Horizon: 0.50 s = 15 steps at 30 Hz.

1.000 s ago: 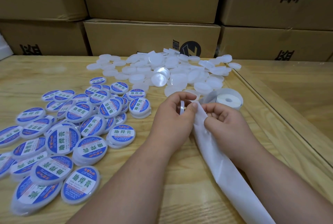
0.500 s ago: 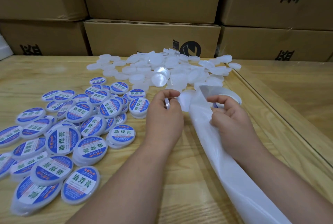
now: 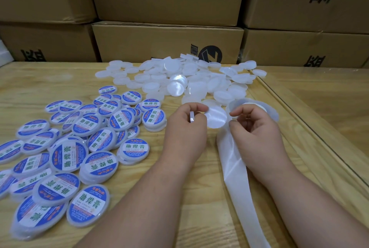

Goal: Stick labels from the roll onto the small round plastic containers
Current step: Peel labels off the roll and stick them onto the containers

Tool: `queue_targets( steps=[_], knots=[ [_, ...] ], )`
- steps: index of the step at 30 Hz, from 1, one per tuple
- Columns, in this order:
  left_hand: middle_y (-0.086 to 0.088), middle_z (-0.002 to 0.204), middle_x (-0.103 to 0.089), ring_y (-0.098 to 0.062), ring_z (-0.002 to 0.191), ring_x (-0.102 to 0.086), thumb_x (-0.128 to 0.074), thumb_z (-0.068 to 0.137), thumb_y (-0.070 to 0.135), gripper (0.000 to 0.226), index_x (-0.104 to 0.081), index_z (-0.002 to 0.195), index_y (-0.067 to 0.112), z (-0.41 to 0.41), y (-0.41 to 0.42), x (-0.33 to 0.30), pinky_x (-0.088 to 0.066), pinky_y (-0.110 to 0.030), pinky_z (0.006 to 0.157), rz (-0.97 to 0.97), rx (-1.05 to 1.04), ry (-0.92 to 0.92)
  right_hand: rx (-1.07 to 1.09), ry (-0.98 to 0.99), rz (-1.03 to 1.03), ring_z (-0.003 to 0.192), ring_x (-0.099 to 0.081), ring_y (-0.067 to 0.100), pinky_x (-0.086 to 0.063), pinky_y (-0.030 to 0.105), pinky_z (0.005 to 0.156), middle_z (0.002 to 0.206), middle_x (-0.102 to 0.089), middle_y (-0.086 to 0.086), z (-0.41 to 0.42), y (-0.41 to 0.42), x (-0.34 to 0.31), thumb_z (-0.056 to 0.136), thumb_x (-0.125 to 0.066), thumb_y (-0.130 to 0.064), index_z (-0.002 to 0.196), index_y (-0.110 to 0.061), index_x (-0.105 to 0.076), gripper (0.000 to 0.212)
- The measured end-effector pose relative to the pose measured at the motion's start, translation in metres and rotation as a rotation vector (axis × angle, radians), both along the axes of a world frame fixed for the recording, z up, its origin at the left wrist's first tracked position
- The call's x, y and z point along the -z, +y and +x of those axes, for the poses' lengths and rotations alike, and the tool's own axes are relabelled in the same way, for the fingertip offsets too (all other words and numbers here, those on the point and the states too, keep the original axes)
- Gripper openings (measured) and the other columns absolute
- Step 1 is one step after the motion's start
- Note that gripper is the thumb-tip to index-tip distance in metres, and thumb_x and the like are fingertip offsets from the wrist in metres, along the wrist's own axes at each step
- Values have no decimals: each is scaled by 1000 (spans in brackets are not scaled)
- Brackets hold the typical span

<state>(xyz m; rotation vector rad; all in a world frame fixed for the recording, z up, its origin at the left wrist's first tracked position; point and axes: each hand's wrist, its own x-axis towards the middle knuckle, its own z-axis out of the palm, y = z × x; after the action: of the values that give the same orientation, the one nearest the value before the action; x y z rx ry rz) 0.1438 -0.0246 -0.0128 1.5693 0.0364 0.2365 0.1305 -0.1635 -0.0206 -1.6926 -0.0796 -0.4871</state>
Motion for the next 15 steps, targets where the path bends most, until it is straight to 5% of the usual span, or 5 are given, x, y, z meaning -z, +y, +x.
queue_targets(
  steps=[15],
  knots=[
    [4, 67, -62, -14, 58, -57, -50, 75, 30, 21, -68, 82, 38, 3, 2, 4, -46, -24, 50, -33, 66, -11, 28, 34, 18, 63, -50, 9, -44, 13, 57, 77, -60, -3, -3, 2, -2, 88, -75, -10, 80, -27, -72, 19]
  ],
)
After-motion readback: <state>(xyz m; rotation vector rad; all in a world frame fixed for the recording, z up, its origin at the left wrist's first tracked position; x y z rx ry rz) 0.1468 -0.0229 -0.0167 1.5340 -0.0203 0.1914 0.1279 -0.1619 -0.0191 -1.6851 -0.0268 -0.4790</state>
